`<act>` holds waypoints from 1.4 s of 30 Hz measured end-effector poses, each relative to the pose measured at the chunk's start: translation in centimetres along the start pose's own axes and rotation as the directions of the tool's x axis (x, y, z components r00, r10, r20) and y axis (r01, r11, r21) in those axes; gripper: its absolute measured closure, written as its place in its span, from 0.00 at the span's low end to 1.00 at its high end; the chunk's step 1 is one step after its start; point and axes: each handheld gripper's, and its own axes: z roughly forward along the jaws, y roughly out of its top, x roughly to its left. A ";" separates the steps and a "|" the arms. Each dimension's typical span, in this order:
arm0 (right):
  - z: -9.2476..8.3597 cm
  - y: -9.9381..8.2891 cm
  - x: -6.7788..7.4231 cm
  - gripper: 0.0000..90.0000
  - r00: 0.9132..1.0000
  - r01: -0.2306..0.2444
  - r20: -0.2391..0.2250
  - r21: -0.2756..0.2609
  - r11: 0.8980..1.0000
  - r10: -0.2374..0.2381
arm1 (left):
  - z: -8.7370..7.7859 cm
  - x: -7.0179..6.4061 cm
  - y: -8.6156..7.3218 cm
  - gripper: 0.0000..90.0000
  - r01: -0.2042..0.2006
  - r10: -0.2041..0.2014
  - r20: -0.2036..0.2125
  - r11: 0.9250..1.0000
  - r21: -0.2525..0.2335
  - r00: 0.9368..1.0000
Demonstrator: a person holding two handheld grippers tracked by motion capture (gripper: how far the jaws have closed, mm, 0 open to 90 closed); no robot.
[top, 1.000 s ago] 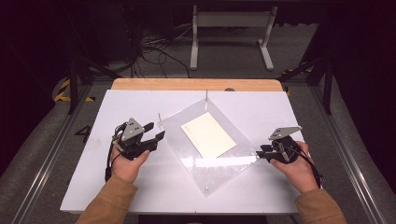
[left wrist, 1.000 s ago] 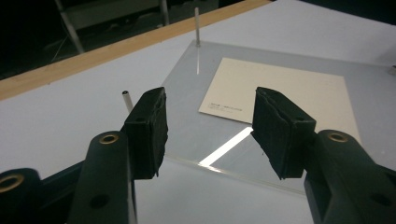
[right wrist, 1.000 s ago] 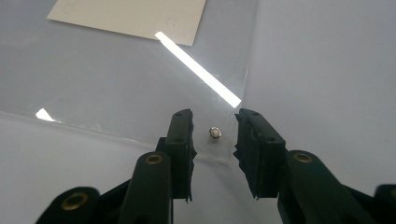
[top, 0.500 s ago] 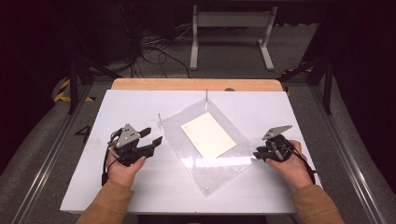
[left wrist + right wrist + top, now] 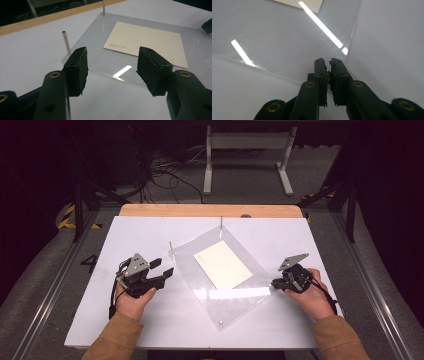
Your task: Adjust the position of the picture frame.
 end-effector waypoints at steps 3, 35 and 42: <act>-0.1 0.0 0.5 0.92 0.999 0.025 -0.026 0.009 1.000 -0.025 | 0.0 0.2 -0.1 0.47 0.011 -0.011 0.002 1.000 0.001 1.000; -0.2 -0.1 11.3 0.92 0.940 0.196 -0.284 -0.009 0.981 -0.190 | 1.9 2.0 -1.2 0.43 0.114 -0.114 -0.005 0.991 0.072 0.993; -0.5 -0.1 11.0 0.93 0.932 0.177 -0.312 -0.057 0.983 -0.186 | 3.6 2.6 -0.6 0.37 0.092 -0.089 -0.073 0.995 0.048 0.993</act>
